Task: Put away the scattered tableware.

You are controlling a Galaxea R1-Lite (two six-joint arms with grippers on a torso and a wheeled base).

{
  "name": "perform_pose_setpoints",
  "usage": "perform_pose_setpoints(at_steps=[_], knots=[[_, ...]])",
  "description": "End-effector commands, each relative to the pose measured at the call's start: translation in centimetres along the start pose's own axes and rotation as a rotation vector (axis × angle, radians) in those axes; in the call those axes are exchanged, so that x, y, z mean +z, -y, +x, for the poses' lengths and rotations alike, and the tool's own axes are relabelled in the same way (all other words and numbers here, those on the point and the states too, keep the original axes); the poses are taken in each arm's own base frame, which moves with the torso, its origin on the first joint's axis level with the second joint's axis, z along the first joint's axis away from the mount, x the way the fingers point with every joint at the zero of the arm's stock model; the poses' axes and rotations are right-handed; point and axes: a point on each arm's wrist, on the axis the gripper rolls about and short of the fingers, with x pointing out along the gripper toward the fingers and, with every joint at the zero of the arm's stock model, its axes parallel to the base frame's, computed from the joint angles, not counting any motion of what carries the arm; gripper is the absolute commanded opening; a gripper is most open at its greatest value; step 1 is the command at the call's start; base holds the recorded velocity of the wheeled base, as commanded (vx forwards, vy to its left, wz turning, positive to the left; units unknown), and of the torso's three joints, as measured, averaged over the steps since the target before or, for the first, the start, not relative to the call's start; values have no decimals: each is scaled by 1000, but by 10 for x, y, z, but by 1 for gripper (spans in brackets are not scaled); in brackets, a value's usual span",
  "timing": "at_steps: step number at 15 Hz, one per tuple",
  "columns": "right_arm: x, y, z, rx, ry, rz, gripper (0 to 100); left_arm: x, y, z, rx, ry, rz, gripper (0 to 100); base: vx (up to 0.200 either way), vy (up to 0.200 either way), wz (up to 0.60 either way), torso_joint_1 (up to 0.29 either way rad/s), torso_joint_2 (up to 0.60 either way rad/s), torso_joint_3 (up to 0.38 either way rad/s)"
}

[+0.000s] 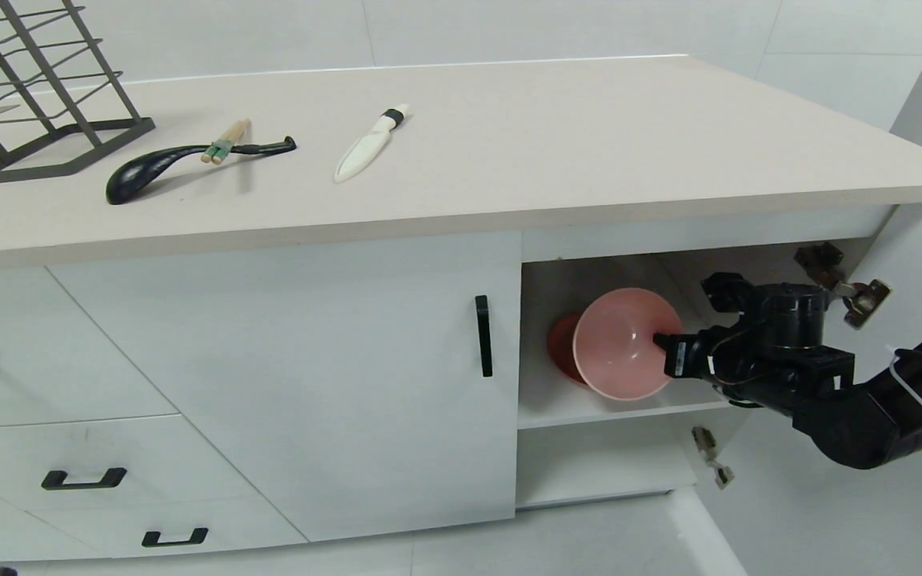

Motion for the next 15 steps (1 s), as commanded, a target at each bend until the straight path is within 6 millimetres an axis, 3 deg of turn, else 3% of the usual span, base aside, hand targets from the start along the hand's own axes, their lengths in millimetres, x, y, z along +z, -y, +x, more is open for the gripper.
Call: perform_pose_setpoints(at_steps=[1, 5, 9, 15], knots=[[-1, 2, 14, -8, -24, 0, 0, -5, -1, -14, 45, 55, 8, 100, 0, 0, 0, 0, 0, 0], [3, 3, 24, -16, -43, -1, 0, -14, 0, -17, 34, -9, 17, 100, 0, 0, 0, 0, 0, 0], [-2, 4, 27, -24, -56, 0, 0, -39, 3, -20, -127, -262, 71, 100, 0, 0, 0, 0, 0, 0], [-4, 6, 36, -21, -59, -11, 0, -40, 4, -25, -53, -203, 97, 100, 0, 0, 0, 0, 0, 0]])
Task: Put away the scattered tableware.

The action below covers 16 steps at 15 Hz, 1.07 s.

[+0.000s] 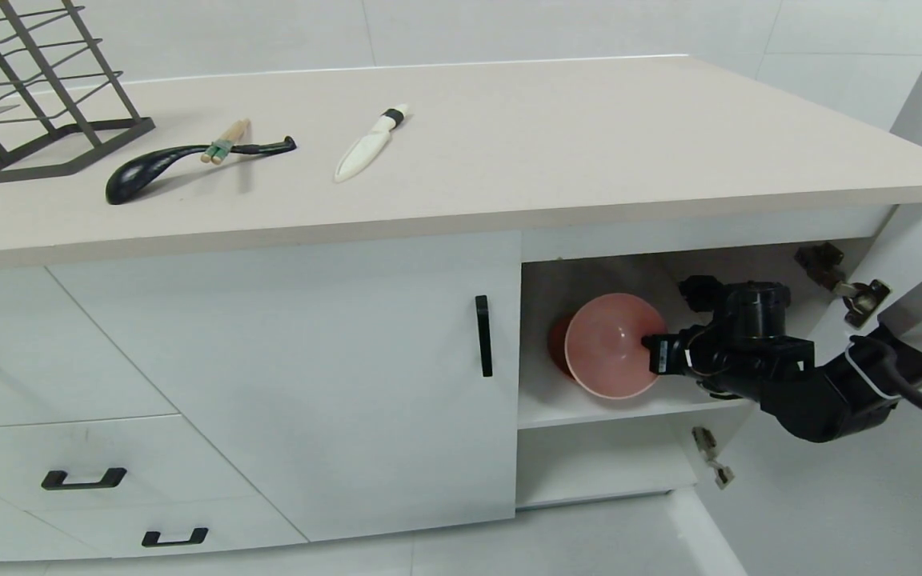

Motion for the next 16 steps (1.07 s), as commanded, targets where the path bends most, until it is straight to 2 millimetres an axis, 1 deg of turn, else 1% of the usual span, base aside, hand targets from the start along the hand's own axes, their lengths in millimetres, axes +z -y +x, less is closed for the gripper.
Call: perform_pose_setpoints(at_steps=[1, 5, 9, 13, 14, 16], knots=[[-1, 1, 3, -1, -5, -1, 0, -1, 2, -5, 29, 65, 9, 100, 0, 0, 0, 0, 0, 0], [-2, 2, 3, -9, -16, 1, 0, -1, 3, -5, 9, 72, 14, 100, 0, 0, 0, 0, 0, 0], [-11, 7, 11, -33, -32, 7, 0, -1, 2, -6, 17, 72, 12, 100, 0, 0, 0, 0, 0, 0], [-14, 10, 17, -51, -22, 6, 0, -1, 2, -5, 15, 72, 12, 100, 0, 0, 0, 0, 0, 0], [-15, 10, 18, -51, -25, 5, 100, -1, 2, -6, 17, 72, 10, 100, 0, 0, 0, 0, 0, 0], [-15, 9, 19, -46, -9, 3, 100, -1, 2, -6, 15, 74, 3, 100, 0, 0, 0, 0, 0, 0]])
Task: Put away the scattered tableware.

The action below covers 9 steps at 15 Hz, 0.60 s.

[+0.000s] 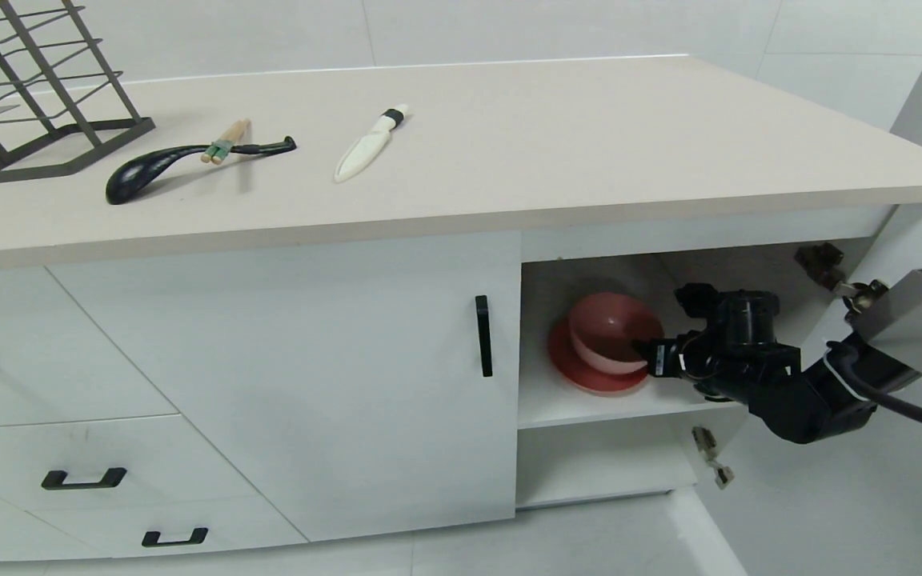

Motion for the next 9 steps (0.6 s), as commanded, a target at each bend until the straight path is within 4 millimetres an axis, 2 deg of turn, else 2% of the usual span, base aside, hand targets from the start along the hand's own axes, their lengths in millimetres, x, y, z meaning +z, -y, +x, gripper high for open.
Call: perform_pose_setpoints(at_steps=[1, 5, 7, 9], knots=[[-3, 0, 1, 1, -6, -2, 100, 0, 0, 0, -4, -2, -2, 100, 0, 0, 0, 0, 0, 0], [10, -6, -4, 26, 85, -41, 100, 0, 0, 0, -7, -2, 0, 100, 0, 0, 0, 0, 0, 0], [16, -10, -16, 32, 140, -98, 100, 0, 0, 0, -7, 0, -2, 100, 0, 0, 0, 0, 0, 0], [18, -26, -50, 74, 208, -132, 100, 0, 0, 0, -7, 0, -2, 100, 0, 0, 0, 0, 0, 0]])
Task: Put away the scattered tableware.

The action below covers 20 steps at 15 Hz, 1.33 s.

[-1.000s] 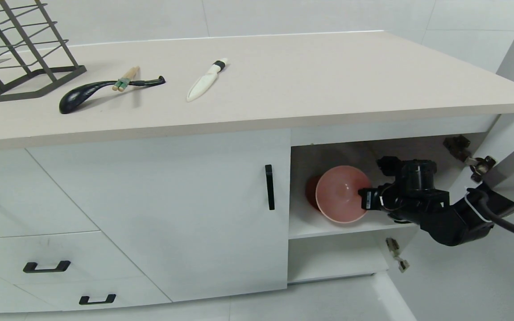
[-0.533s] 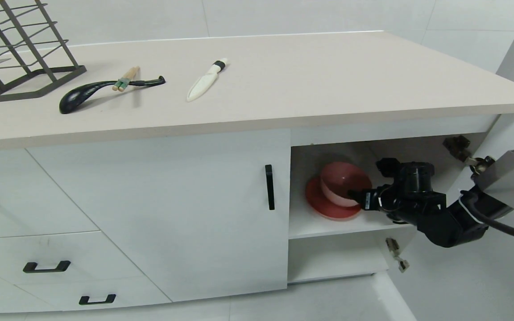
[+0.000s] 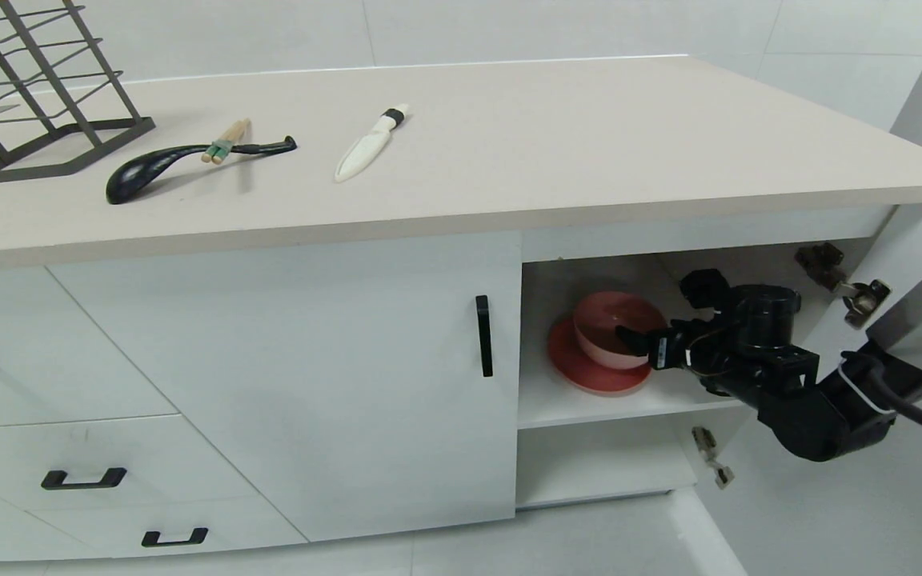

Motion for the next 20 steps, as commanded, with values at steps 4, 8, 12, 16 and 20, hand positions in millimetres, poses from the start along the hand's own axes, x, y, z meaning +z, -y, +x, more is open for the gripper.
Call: perform_pose_setpoints(at_steps=[4, 8, 12, 16, 20], knots=[[-6, -13, -99, 30, 127, -229, 100, 0, 0, 0, -2, -1, 0, 100, 0, 0, 0, 0, 0, 0], [-17, -12, -195, 32, 115, -255, 100, 0, 0, 0, -5, -1, 0, 100, 0, 0, 0, 0, 0, 0], [22, -12, -269, -7, 384, -264, 100, 0, 0, 0, -3, -1, 1, 100, 0, 0, 0, 0, 0, 0], [-8, -6, -335, -71, 235, -215, 100, 0, 0, 0, 0, -1, 0, 100, 0, 0, 0, 0, 0, 0], [-70, -11, -402, -204, 273, -173, 100, 0, 0, 0, 3, -1, 0, 100, 0, 0, 0, 0, 0, 0]])
